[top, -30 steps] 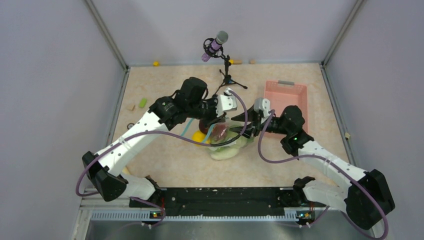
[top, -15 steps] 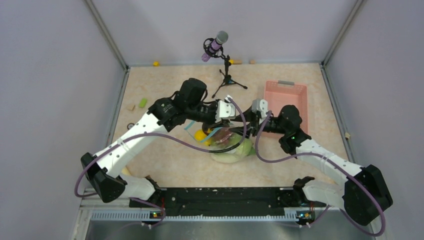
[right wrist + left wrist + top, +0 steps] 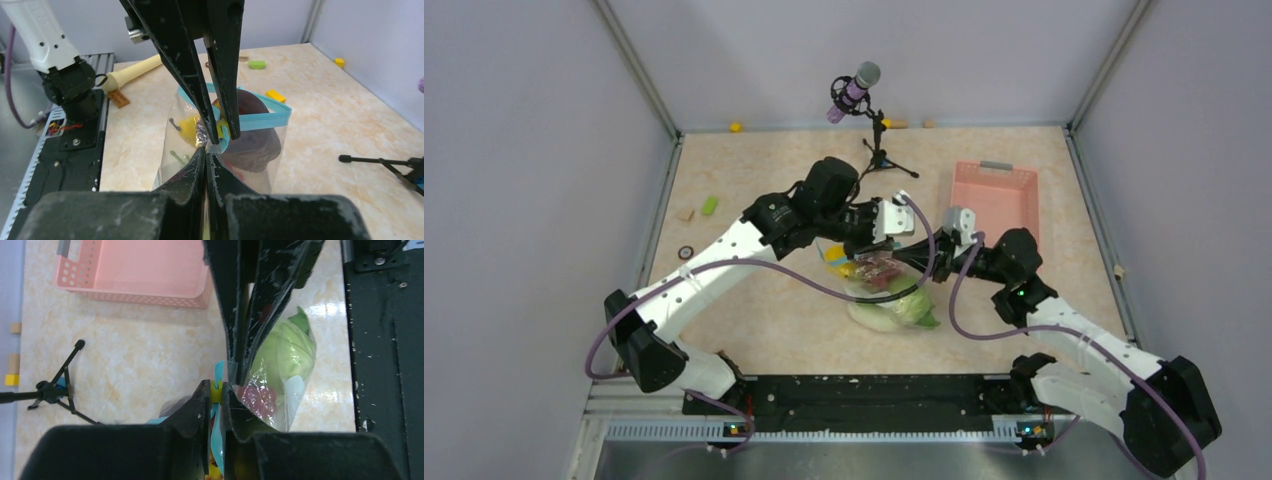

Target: Place the food in the zip-top bag and seal the zipper

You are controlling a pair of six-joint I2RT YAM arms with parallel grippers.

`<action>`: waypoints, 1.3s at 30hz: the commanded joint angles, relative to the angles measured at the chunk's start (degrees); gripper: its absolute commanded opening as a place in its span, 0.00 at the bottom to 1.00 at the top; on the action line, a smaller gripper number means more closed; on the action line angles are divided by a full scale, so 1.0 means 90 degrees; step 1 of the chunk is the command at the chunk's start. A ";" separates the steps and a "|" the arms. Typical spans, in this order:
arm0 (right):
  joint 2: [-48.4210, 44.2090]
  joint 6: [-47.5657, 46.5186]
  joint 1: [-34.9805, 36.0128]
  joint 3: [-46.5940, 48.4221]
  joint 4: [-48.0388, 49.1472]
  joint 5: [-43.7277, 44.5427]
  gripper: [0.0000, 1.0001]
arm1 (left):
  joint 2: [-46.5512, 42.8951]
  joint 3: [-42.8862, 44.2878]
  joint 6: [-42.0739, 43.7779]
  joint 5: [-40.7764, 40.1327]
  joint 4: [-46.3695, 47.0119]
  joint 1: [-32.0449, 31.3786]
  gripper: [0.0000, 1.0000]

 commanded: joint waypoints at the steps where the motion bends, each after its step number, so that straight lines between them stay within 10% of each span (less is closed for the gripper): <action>1: -0.0550 0.0028 -0.0010 0.0078 -0.0401 0.0410 0.00 | 0.0252 0.0139 0.0082 -0.1425 0.0182 0.0049 0.00; 10: -0.0707 0.0253 -0.0020 -0.0067 -0.0396 0.1384 0.00 | -0.0044 0.0060 0.0350 -0.0791 0.0151 0.0056 0.00; 12: -0.0830 0.0308 -0.0020 -0.0024 -0.0509 0.1542 0.20 | -0.0296 -0.0144 0.0543 -0.0574 0.0323 0.0054 0.00; 15: -0.1034 0.0519 -0.0020 -0.0001 -0.0622 0.1413 0.92 | -0.0662 -0.0460 0.1155 -0.0195 0.0324 0.0056 0.00; 16: -0.1140 0.0523 -0.0020 0.0011 -0.0723 0.1320 0.98 | -0.0773 -0.0506 0.1352 -0.0053 0.0247 0.0057 0.00; 29: -0.0854 0.1483 -0.0180 0.1539 -0.3687 0.3643 0.99 | -0.0531 0.0496 0.4293 0.0892 -0.2005 0.0053 0.00; 39: 0.0321 0.2056 -0.0868 0.2138 -0.2915 0.2972 0.99 | 0.0945 0.2869 0.6318 0.1069 -0.4702 0.0045 0.00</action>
